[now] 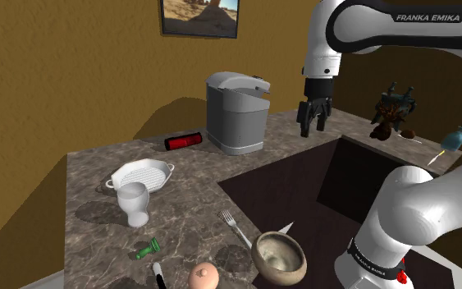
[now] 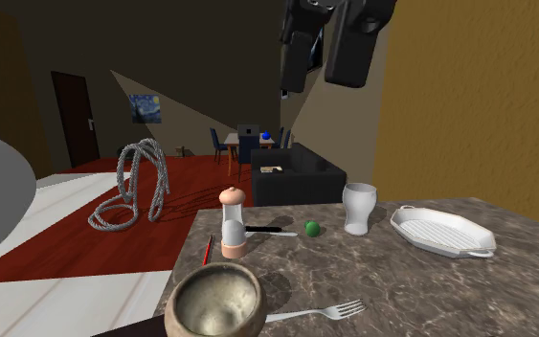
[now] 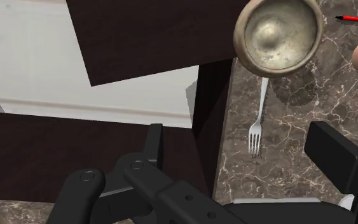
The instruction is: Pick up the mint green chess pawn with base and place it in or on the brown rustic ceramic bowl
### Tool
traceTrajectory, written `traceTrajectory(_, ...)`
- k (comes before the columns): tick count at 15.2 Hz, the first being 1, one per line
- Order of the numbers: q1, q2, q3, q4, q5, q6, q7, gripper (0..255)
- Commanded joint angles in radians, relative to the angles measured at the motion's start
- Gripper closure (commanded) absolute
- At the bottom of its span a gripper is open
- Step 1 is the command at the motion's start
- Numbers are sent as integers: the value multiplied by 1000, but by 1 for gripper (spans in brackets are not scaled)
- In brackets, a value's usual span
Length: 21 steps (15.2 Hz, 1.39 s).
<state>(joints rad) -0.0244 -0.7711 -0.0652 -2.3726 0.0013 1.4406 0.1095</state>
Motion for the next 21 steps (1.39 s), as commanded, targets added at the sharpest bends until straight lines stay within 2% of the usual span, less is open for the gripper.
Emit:
traceTrajectory(1, 0, 0, 0, 0, 0, 0, 0, 0)
traceTrajectory(11, 91, 324, 91, 65, 49, 220, -3, 0)
traceTrajectory(21, 163, 679, 180, 239, 50, 363, 3, 0)
